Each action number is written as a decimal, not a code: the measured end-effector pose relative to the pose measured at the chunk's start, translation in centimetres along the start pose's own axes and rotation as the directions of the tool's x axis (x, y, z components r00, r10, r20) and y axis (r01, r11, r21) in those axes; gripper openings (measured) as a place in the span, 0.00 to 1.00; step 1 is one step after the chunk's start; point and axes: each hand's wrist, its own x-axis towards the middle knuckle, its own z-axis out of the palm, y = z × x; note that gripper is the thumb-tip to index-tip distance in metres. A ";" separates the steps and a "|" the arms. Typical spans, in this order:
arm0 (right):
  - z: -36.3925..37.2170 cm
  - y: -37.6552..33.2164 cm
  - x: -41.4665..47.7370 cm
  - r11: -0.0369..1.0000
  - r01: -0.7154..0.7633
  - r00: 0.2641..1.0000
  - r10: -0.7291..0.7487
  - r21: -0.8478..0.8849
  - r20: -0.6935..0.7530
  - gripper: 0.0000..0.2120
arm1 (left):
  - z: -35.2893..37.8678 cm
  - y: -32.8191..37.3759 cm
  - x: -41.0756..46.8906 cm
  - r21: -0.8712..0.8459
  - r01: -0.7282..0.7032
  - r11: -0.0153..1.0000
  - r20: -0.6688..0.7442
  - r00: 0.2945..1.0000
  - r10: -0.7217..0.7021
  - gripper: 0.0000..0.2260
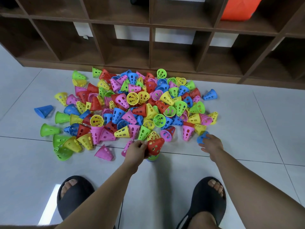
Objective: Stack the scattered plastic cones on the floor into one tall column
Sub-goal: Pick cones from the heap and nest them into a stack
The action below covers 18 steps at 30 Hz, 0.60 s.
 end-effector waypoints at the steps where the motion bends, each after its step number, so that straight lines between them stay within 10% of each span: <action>1: -0.2 0.0 0.1 1.000 -0.007 1.000 0.007 0.024 0.003 0.19 | -0.1 -0.3 -0.1 0.023 -0.006 1.000 -0.011 1.000 0.006 0.11; 8: 0.9 0.0 -1.7 0.972 0.190 0.931 -0.223 -0.137 -0.289 0.06 | -1.0 -2.2 -0.3 0.100 0.038 0.994 -0.018 0.999 -0.037 0.07; 18: 6.7 -2.0 -5.1 0.967 0.195 0.978 -0.205 0.162 0.047 0.06 | -4.4 -4.3 0.4 0.108 0.070 0.992 -0.206 0.978 -0.047 0.02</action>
